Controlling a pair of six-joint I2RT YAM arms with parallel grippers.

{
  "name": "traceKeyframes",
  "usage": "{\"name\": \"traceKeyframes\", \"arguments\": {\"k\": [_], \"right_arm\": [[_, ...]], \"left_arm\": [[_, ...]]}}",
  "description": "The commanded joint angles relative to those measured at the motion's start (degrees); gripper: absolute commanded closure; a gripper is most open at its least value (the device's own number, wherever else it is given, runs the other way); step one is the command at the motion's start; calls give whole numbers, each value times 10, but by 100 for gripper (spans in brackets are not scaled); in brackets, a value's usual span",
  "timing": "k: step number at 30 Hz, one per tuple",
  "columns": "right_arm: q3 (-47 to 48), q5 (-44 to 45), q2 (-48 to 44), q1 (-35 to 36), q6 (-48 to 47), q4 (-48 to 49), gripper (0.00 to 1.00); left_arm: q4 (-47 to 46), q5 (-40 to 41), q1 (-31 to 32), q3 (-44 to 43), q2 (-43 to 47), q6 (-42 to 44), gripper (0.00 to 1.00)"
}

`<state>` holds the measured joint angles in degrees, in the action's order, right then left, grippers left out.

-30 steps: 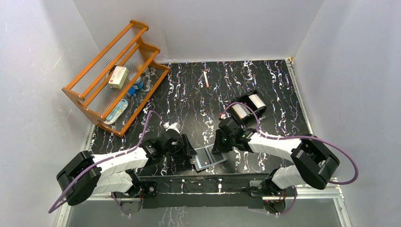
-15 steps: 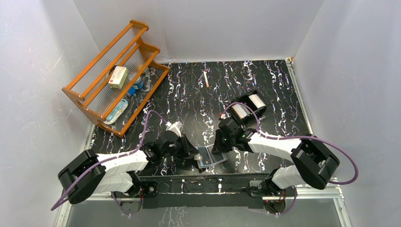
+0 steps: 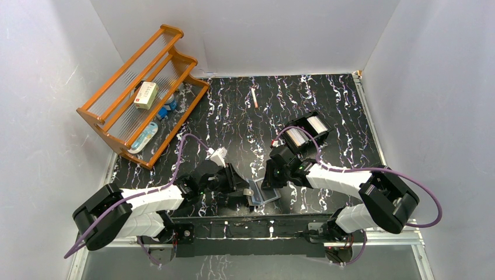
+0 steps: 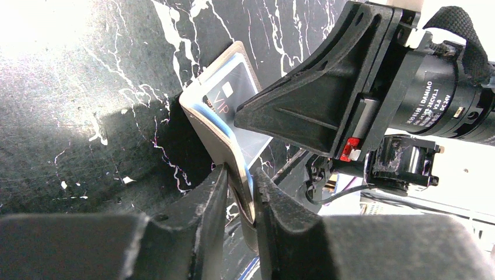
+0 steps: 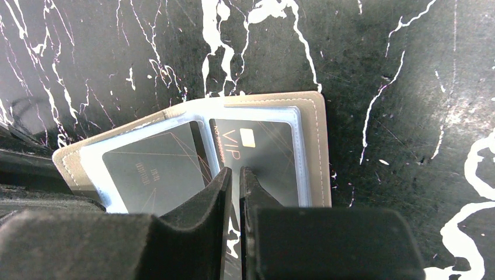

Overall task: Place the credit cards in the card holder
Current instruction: Turn over the card slot in the card holder.

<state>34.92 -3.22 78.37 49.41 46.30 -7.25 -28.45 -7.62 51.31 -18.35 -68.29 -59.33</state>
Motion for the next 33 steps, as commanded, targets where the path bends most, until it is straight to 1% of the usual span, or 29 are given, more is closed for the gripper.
{"name": "traceKeyframes", "arguments": {"k": [1,7,10,13,16,20,22,24,26,28,29,30,33], "right_arm": [[-8,2,5,2,-1,5,82],[-8,0,6,2,0,6,82],[-8,0,5,2,0,7,82],[-8,-1,5,2,0,7,82],[-8,-1,6,2,0,8,82],[-7,-3,7,2,0,8,82],[-7,-3,6,2,0,8,82],[-8,-2,5,2,-1,8,82],[-8,-3,5,2,-1,7,82],[-5,-5,4,2,-1,6,82],[-2,-7,3,2,0,4,82],[1,-8,0,3,1,0,82],[15,-9,-19,6,3,-14,82]], "left_arm": [[-25,-7,-2,3,3,12,81],[-32,-9,-2,3,3,14,79],[-33,-10,-2,3,-1,14,85],[-39,-14,-2,4,-5,15,86],[-44,-16,-2,3,-7,16,91],[-43,-15,-2,2,-13,17,93],[-42,-16,-2,2,-15,15,90],[-38,-16,-2,0,-13,15,80],[-33,-12,-2,-2,-10,15,74],[-27,-11,-2,-5,-7,17,63],[-24,-11,-2,-6,-7,17,60],[-21,-11,-2,-7,-6,18,59],[-20,-11,-2,-6,-3,19,59]]}}
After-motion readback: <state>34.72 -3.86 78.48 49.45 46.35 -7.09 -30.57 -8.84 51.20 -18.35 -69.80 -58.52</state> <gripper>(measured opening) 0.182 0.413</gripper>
